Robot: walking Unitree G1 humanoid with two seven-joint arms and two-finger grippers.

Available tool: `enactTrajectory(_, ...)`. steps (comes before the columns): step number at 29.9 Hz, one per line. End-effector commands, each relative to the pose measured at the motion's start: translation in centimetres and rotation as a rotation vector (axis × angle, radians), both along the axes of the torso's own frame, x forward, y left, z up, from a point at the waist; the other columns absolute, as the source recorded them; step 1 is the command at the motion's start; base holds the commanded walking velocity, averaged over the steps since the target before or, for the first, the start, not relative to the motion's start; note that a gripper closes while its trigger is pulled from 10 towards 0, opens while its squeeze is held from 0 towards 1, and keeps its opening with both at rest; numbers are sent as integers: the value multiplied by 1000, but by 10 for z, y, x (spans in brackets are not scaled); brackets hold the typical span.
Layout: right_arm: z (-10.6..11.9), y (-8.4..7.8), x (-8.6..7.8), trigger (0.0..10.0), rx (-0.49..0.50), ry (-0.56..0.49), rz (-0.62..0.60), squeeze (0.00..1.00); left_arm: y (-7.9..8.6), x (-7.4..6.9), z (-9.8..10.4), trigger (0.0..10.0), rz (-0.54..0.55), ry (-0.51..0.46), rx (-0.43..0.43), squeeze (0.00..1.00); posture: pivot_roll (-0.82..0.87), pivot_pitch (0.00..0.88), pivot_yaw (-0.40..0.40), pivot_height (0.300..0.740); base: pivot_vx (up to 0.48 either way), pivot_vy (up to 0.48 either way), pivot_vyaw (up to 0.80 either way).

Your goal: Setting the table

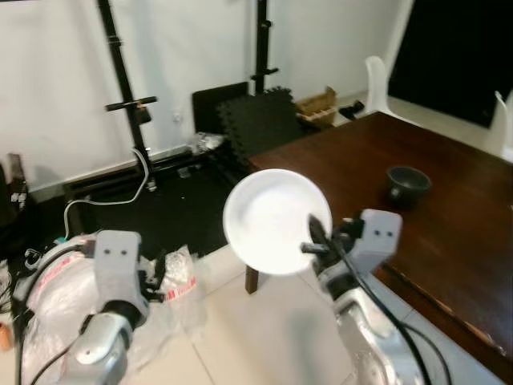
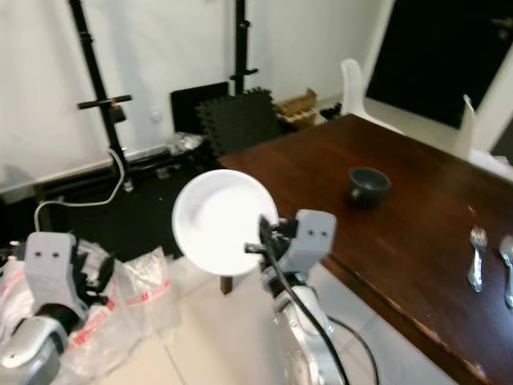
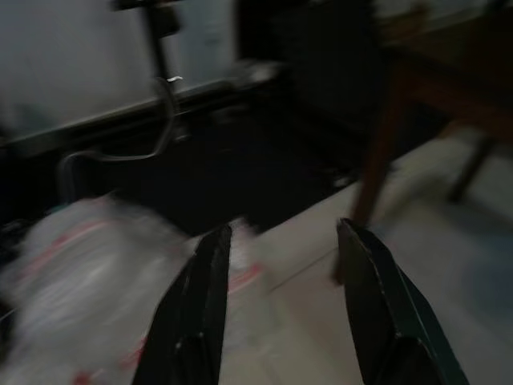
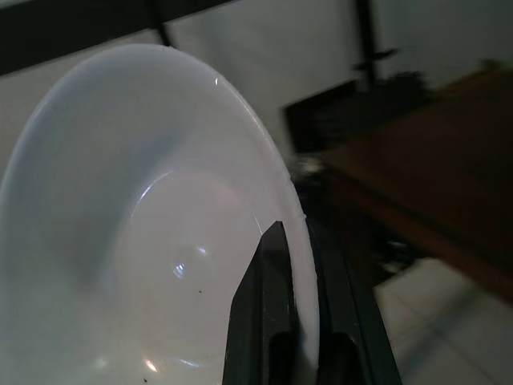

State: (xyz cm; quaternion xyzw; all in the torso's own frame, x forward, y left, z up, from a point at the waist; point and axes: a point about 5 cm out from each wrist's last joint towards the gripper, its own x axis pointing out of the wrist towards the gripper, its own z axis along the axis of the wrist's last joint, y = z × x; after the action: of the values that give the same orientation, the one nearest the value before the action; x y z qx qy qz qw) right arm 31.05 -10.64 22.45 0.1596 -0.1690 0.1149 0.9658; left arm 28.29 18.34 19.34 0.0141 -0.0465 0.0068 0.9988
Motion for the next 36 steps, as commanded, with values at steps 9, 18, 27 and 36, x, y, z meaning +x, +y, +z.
enactTrajectory(9, -4, 1, -1, 10000, -10, 11, 14, 0, 0, -1, -10, 10000, 18, 46, 2, 0, 85, 99, 28, 740, 0, 0, 787)
enactTrajectory(18, -4, 1, -1, 10000, -13, 14, 14, 0, 0, 0, -11, 10000, 21, 52, 1, 0, 83, 100, 26, 740, 0, 0, 785)
enactTrajectory(27, -5, 0, -1, 10000, -11, 19, 8, 0, -1, 0, -12, 10000, 20, 59, 3, 0, 81, 107, 26, 740, 0, 0, 781)
enactTrajectory(36, -6, -2, -1, 10000, -8, 25, -8, 0, -2, 0, -12, 10000, 20, 60, 3, 0, 81, 113, 27, 740, 0, 0, 781)
